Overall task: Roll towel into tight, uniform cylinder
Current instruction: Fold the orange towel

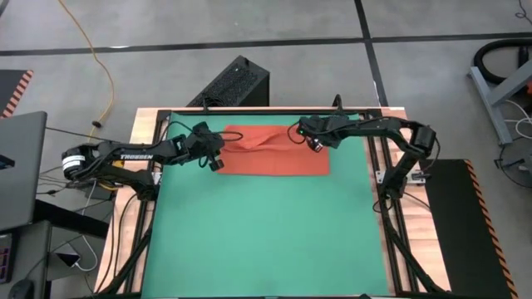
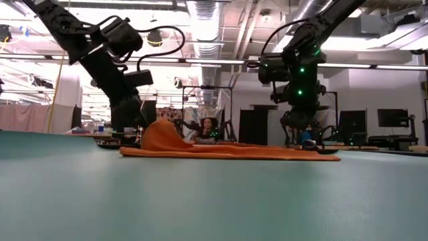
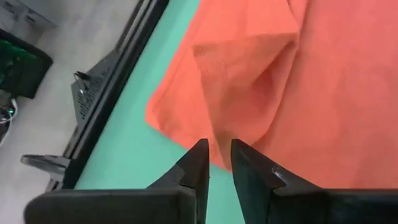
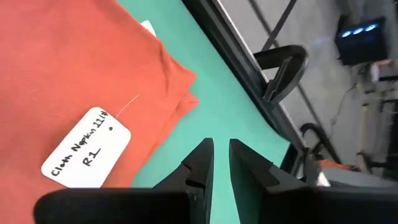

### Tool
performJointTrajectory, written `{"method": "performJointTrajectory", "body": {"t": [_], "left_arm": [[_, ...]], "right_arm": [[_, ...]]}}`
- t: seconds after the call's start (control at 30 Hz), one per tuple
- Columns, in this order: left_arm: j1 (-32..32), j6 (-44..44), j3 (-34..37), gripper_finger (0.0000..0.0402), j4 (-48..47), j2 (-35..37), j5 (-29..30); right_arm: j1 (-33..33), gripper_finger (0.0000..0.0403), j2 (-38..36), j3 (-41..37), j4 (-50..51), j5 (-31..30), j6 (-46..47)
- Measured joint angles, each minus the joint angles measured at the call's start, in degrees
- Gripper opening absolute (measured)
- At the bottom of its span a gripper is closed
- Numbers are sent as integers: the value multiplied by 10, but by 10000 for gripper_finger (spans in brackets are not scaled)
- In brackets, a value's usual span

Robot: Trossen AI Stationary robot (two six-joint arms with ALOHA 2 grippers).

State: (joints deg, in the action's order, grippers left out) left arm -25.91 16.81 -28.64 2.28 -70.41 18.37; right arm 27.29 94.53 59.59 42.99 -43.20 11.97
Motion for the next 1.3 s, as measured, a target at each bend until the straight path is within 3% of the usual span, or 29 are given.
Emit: {"method": "performJointTrajectory", "body": {"t": [0.13,0.2,0.27,0.47,0.57,0.77,0.97,1.3], "left_arm": [[-6,-3,0,75,14,0,16],[-6,-18,-2,79,24,0,41],[-6,-24,-14,80,15,4,27],[6,-33,-41,80,-40,83,-227],[44,4,-30,79,-70,127,-281],[156,55,26,79,-52,127,-123],[187,14,67,76,38,52,-3],[184,-72,72,4,59,-84,1]], "right_arm": [[-1,73,-2,0,0,36,-27],[-17,73,-9,0,-11,84,-45],[-40,73,-25,0,-29,134,-66],[-142,73,-99,-1,-57,177,-150],[-196,73,-151,-32,-98,223,-196],[-247,73,-238,-142,-202,235,-169],[-243,73,-249,-241,-321,225,-121],[-238,73,-221,-253,-341,209,-107]]}}
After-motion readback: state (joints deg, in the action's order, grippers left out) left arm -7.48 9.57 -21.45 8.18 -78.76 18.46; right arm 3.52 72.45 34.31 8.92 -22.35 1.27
